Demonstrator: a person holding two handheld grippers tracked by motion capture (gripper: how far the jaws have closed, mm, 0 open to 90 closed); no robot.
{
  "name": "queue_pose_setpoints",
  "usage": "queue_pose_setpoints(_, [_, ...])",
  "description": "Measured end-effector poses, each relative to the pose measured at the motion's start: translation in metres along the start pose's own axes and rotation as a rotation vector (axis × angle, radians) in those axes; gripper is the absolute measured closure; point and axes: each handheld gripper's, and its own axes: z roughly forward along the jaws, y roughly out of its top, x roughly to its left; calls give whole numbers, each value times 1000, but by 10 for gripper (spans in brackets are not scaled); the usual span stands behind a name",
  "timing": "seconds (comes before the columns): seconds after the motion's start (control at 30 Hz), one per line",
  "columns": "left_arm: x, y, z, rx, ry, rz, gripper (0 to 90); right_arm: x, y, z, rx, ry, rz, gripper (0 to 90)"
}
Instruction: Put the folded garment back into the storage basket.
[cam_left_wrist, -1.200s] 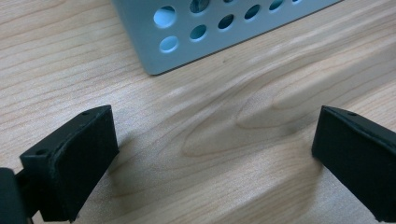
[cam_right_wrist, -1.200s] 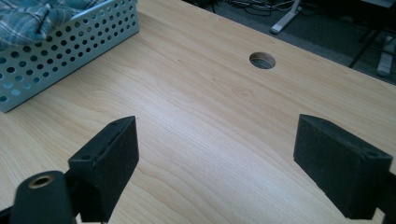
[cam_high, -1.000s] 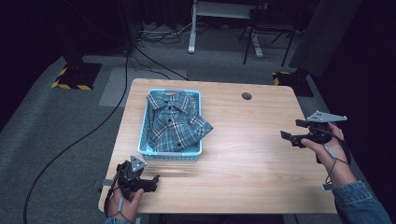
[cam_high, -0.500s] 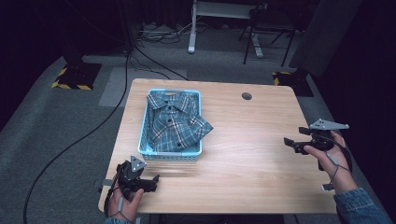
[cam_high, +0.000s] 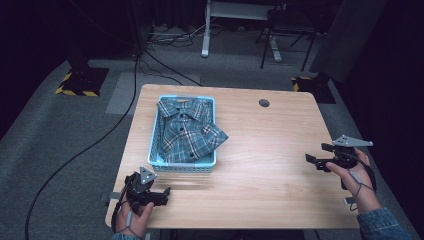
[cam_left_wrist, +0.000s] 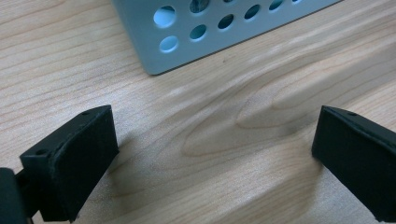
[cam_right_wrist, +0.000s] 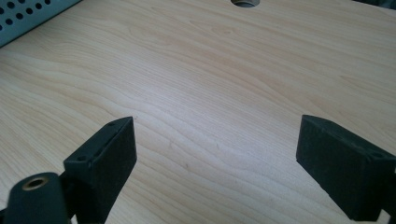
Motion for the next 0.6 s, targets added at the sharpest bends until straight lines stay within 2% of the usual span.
queue_pose_setpoints(0.13, [0,0,0,0,0,0,2,-2,-8,2,14,-16,1,121])
queue_pose_setpoints(0.23, [0,0,0,0,0,0,2,-3,-14,3,33,-43,-26,121])
queue_pose_setpoints(0.6, [0,0,0,0,0,0,2,-9,-36,8,59,-30,10,120])
